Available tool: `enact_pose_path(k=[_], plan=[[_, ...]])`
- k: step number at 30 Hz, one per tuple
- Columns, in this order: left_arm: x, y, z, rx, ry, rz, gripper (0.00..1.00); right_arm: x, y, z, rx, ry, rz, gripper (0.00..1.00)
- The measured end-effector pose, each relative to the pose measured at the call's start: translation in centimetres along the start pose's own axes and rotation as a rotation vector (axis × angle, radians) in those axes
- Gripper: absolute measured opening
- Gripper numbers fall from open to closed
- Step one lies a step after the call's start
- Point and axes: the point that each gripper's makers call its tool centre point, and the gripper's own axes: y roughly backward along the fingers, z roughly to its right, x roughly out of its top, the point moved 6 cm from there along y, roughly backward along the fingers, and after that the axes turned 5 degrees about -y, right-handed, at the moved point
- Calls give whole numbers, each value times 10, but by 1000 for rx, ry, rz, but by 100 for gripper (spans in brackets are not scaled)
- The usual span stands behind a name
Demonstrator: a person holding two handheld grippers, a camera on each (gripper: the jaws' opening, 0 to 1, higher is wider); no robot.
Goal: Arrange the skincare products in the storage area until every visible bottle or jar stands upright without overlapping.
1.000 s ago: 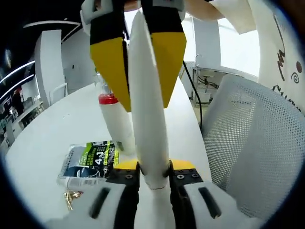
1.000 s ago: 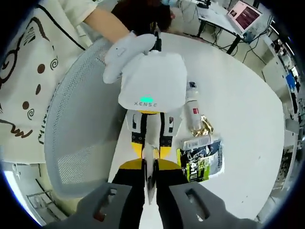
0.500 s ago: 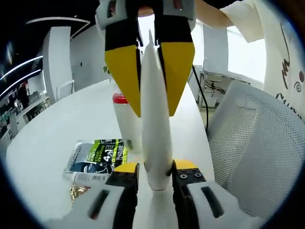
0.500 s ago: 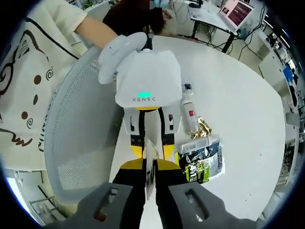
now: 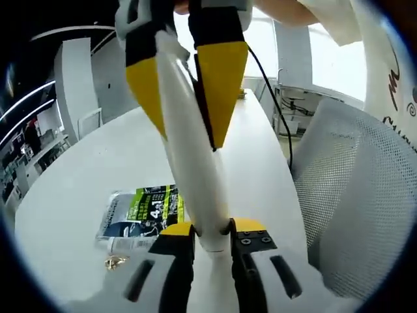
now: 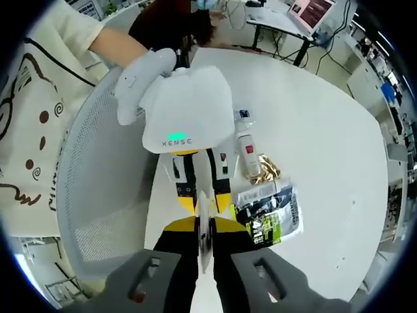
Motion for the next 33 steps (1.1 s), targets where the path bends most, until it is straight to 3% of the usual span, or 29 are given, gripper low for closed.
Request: enact_pose_path(k=[7,13,24,27,28,29,33], plan=[[2,-9,-9,14,3,10,17,-7,3,11,-17,-31,4,6],[2,-23,-17,39,-25,-29,22,-11,4,18,-26,-55,-3,7],[4,-15,-25,74,-17,-33,27,-13,5,24,-30,-33,-25,6],[3,-14,-27,72,-7,-30,22,-14,5,26,-39,-33,-32,7],[3,-16,-22,34,4,-31,19,-15,5,28,-38,-48,-31,7],[4,-17,-25,63,-11,-32,19,-15,6,28,-28,-60,-28,7],[5,-22,-28,65,-6,-27,19,-21,7,33,-27,-84,-25,7]])
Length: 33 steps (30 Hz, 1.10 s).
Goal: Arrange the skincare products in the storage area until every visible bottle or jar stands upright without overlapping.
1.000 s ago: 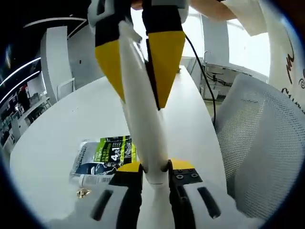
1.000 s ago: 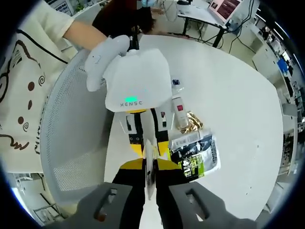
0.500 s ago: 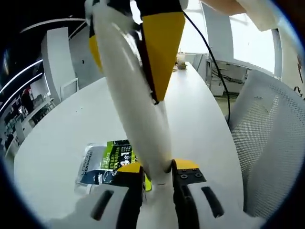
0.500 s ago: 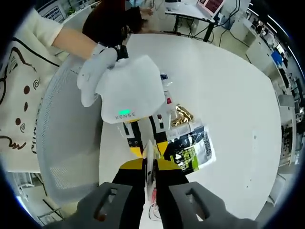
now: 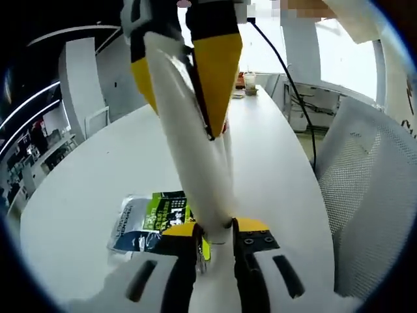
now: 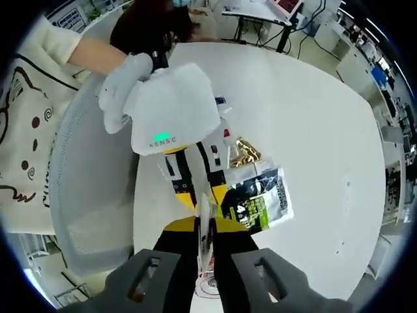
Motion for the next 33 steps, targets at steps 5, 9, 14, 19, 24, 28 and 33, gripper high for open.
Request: enact_pose_path(k=[5,9,14,19,24,28,33], plan=[[3,-7,-6,1,18,12,18,-8,-1,8,-9,-24,-14,7],[5,-10,-7,-1,22,16,18,-12,-1,12,1,-40,-17,8],[5,-11,-8,-6,23,16,18,-13,-3,12,11,-43,-17,9],[5,-10,-7,-4,14,16,18,-13,-8,10,7,17,-43,10],[6,-10,-8,5,10,18,19,-12,-10,11,-4,45,-49,12],[6,-9,-9,4,18,23,19,-14,-12,12,1,45,-44,18],[6,-6,-11,10,17,26,21,-12,-13,13,-18,61,-31,31]])
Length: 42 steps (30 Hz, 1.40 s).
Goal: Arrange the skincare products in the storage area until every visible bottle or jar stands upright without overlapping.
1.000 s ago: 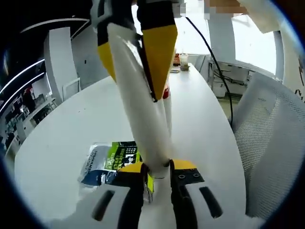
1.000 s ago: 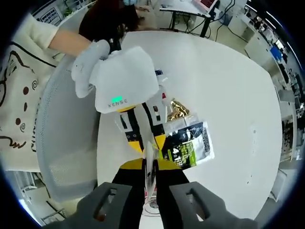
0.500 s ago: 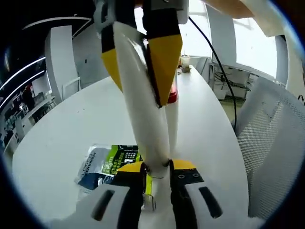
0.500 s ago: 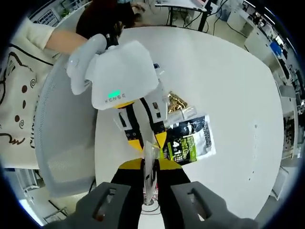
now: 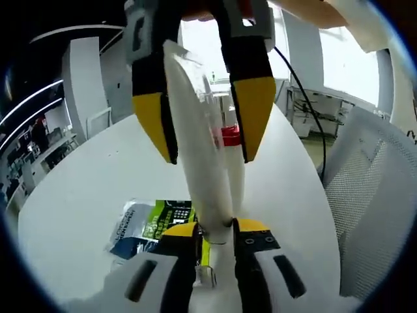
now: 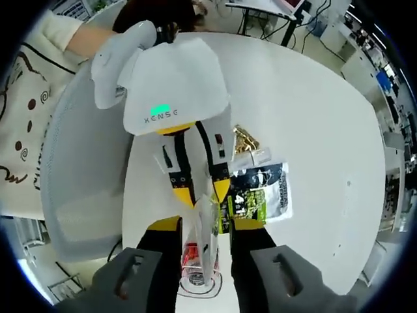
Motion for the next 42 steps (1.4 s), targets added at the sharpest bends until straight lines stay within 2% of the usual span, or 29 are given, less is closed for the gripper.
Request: enact_pose_path(k=[7,10,14,18,30,36,42], plan=[[8,10,1,18,0,5,25,2,3,1,-28,-25,40,50],[9,15,0,27,11,1,31,0,5,1,-39,-56,66,58],[11,27,2,31,-2,-19,34,-4,9,-1,-75,-100,94,69],[14,38,4,38,5,-18,42,-12,13,-1,-125,-136,111,77],[25,68,13,77,58,-7,61,-28,36,-8,-245,-246,244,87],[26,83,13,104,87,1,68,-39,48,-13,-303,-303,309,91],[20,96,10,128,133,-3,76,-47,53,-20,-369,-324,353,98]])
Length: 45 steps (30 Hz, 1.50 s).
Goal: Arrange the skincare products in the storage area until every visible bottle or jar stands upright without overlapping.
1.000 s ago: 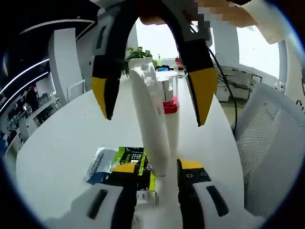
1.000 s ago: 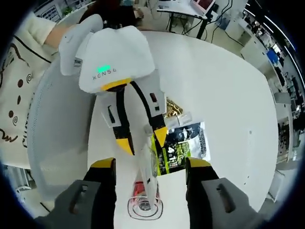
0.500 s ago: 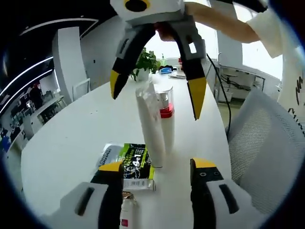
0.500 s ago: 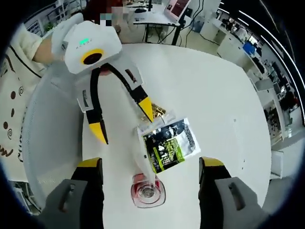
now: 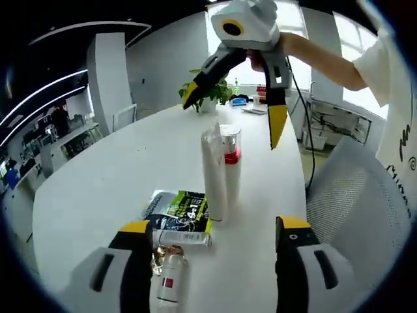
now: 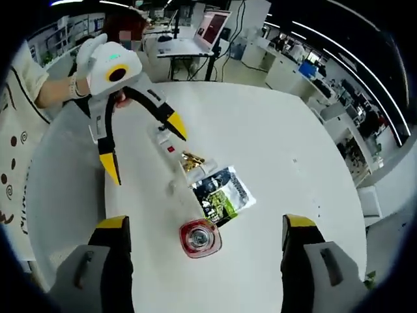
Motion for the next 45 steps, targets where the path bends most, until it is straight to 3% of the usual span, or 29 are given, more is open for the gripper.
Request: enact_pose_path(k=[8,20,33,41,45], plan=[[-2,15,9,22,22,-25,85,-12,15,-10,-57,-70,89,99],[-16,26,1,28,54,-50,95,-30,26,-31,-137,-129,144,100],[-27,34,0,34,80,-83,99,-48,17,-47,-183,-245,190,100],[-36,37,-5,45,95,-112,99,-49,11,-61,-196,-289,214,100],[-42,38,-3,56,98,-140,99,-52,2,-71,-202,-293,186,100]])
